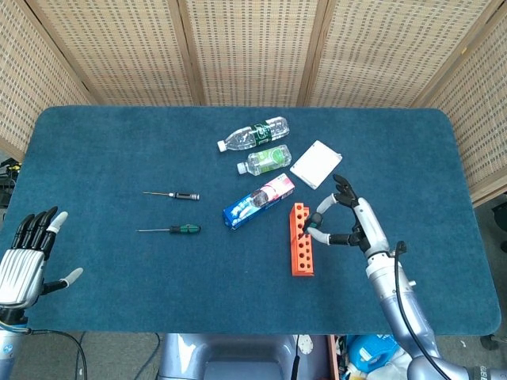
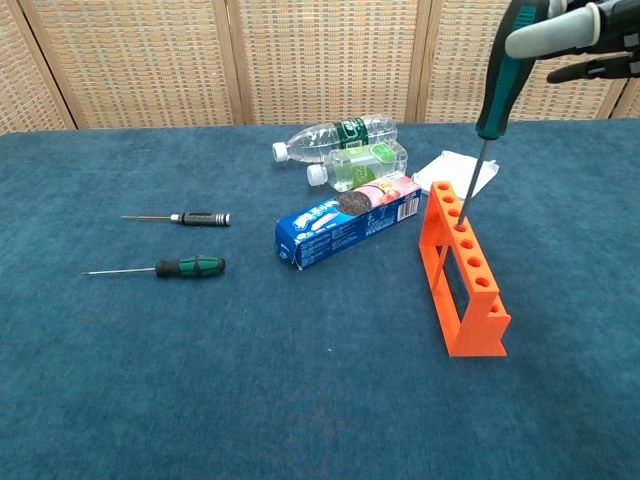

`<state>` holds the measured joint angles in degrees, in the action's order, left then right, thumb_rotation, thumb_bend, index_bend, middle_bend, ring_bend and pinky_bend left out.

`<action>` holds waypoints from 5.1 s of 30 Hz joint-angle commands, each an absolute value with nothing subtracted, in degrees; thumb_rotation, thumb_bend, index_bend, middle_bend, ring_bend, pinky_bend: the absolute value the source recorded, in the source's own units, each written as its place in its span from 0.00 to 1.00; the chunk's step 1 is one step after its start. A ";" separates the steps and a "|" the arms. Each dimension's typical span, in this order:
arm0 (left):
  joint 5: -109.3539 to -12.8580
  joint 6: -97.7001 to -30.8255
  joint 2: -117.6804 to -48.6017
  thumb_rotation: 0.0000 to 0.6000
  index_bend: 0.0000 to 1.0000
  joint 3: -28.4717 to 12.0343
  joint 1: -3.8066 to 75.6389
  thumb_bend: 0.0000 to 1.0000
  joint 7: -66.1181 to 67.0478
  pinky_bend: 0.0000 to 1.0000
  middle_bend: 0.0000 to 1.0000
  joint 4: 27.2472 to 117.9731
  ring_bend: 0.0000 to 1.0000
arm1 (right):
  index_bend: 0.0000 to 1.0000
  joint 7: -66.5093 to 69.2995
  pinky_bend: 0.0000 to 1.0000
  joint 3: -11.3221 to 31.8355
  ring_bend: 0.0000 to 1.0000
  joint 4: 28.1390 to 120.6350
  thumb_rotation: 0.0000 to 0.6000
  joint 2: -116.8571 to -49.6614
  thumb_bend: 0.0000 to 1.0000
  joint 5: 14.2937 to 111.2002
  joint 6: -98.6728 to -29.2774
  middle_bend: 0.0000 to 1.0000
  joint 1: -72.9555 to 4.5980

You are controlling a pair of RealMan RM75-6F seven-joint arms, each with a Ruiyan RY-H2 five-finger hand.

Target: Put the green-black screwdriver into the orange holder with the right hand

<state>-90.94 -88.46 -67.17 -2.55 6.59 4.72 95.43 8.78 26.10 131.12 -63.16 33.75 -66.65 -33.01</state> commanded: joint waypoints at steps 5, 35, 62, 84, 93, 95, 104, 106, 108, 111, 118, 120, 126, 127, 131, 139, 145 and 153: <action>-90.85 -88.35 -67.18 1.00 0.00 -2.54 6.61 0.00 4.71 0.00 0.00 95.37 0.00 | 0.67 8.83 0.00 25.98 0.00 130.20 1.00 -64.01 0.20 33.25 -66.25 0.00 -33.74; -90.45 -88.07 -67.39 1.00 0.00 -2.52 6.63 0.00 4.91 0.00 0.00 95.02 0.00 | 0.67 9.23 0.00 26.59 0.00 127.80 1.00 -64.19 0.20 31.99 -64.27 0.00 -35.48; -90.43 -87.76 -67.61 1.00 0.00 -2.36 6.73 0.00 5.15 0.00 0.00 94.91 0.00 | 0.67 10.89 0.00 27.00 0.00 127.01 1.00 -62.94 0.20 32.07 -62.78 0.00 -35.27; -90.65 -87.73 -67.71 1.00 0.00 -2.19 6.73 0.00 5.60 0.00 0.00 95.02 0.00 | 0.67 12.67 0.00 26.01 0.00 125.41 1.00 -61.45 0.20 32.02 -60.44 0.00 -34.36; -90.66 -87.65 -67.75 1.00 0.00 -2.18 6.78 0.00 5.63 0.00 0.00 94.97 0.00 | 0.67 12.87 0.00 25.30 0.00 124.89 1.00 -62.09 0.20 32.29 -60.22 0.00 -34.31; -90.66 -87.61 -67.77 1.00 0.00 -2.17 6.80 0.00 5.68 0.00 0.00 94.96 0.00 | 0.67 12.86 0.00 25.24 0.00 124.91 1.00 -62.23 0.20 32.39 -60.18 0.00 -34.38; -90.65 -87.67 -67.78 1.00 0.00 -2.19 6.78 0.00 5.62 0.00 0.00 94.91 0.00 | 0.67 12.69 0.00 25.63 0.00 125.72 1.00 -62.16 0.20 32.64 -61.16 0.00 -34.48; -90.63 -87.74 -67.74 1.00 0.00 -2.21 6.75 0.00 5.56 0.00 0.00 94.93 0.00 | 0.67 12.65 0.00 25.68 0.00 126.07 1.00 -62.12 0.20 32.77 -61.38 0.00 -34.47; -90.63 -87.75 -67.73 1.00 0.00 -2.20 6.74 0.00 5.54 0.00 0.00 94.92 0.00 | 0.67 12.46 0.00 25.69 0.00 126.35 1.00 -62.12 0.20 32.85 -61.56 0.00 -34.54; -90.67 -87.78 -67.70 1.00 0.00 -2.22 6.75 0.00 5.54 0.00 0.00 94.96 0.00 | 0.67 12.05 0.00 25.68 0.00 126.69 1.00 -62.14 0.20 32.71 -61.76 0.00 -34.79; -90.65 -87.74 -67.66 1.00 0.00 -2.20 6.75 0.00 5.38 0.00 0.00 94.94 0.00 | 0.67 11.49 0.00 25.86 0.00 127.12 1.00 -62.07 0.20 32.05 -62.46 0.00 -35.14; -90.67 -87.74 -67.66 1.00 0.00 -2.20 6.76 0.00 5.41 0.00 0.00 94.96 0.00 | 0.67 11.37 0.00 25.71 0.00 127.13 1.00 -62.10 0.20 32.04 -62.41 0.00 -35.17; -90.71 -87.89 -67.63 1.00 0.00 -2.18 6.68 0.00 5.46 0.00 0.00 95.03 0.00 | 0.67 11.44 0.00 25.39 0.00 126.68 1.00 -62.53 0.20 32.05 -62.17 0.00 -35.25; -90.67 -87.86 -67.62 1.00 0.00 -2.18 6.68 0.00 5.45 0.00 0.00 95.03 0.00 | 0.67 11.47 0.00 25.36 0.00 126.55 1.00 -62.63 0.20 32.04 -62.11 0.00 -35.28; -90.66 -87.74 -67.68 1.00 0.00 -2.17 6.73 0.00 5.53 0.00 0.00 94.92 0.00 | 0.67 11.71 0.00 25.64 0.00 126.03 1.00 -62.77 0.20 31.79 -61.81 0.00 -35.53; -90.63 -87.81 -67.63 1.00 0.00 -2.17 6.68 0.00 5.49 0.00 0.00 94.97 0.00 | 0.67 11.41 0.00 26.07 0.00 126.51 1.00 -62.21 0.20 31.45 -61.98 0.00 -35.76; -90.65 -87.83 -67.60 1.00 0.00 -2.18 6.68 0.00 5.41 0.00 0.00 94.97 0.00 | 0.67 11.33 0.00 25.89 0.00 126.63 1.00 -62.12 0.20 31.42 -61.98 0.00 -35.72; -90.70 -87.73 -67.65 1.00 0.00 -2.12 6.71 0.00 5.46 0.00 0.00 94.91 0.00 | 0.67 11.68 0.00 25.97 0.00 126.17 1.00 -62.40 0.20 31.36 -61.68 0.00 -35.89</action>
<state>-90.70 -87.73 -67.65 -2.12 6.71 5.45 94.91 11.66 25.96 126.19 -62.38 31.36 -61.69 -35.87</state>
